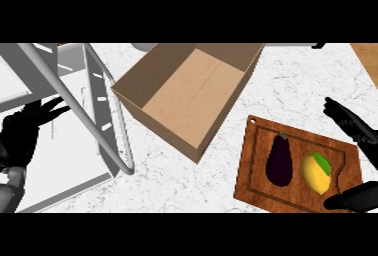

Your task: Pick the lemon from the cutting board and place it in the cardboard box

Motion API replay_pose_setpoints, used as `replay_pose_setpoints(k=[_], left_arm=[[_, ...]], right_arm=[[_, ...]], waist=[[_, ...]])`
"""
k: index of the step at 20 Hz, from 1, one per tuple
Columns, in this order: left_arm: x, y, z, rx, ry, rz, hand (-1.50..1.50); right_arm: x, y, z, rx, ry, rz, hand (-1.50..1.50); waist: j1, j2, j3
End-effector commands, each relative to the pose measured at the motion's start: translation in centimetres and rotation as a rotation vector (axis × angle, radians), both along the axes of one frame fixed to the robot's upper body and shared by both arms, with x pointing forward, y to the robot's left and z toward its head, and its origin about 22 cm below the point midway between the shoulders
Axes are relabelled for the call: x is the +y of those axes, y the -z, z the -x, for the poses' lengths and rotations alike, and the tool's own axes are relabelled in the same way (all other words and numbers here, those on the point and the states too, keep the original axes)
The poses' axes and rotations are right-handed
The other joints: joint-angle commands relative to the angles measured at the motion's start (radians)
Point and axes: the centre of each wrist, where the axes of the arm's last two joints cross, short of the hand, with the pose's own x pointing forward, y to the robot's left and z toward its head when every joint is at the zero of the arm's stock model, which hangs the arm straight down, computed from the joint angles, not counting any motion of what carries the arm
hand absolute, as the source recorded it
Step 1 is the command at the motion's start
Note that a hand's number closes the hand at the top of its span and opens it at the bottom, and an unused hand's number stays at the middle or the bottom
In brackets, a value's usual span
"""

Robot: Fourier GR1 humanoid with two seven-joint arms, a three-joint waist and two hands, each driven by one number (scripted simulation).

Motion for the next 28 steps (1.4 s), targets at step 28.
replay_pose_setpoints(k=[28], left_arm=[[1.1,3.8,0.1,0.110,-0.099,-0.115,0.00]], right_arm=[[-6.1,0.1,-4.2,0.069,-0.413,0.782,-1.50]], waist=[[0.022,0.007,-0.011]])
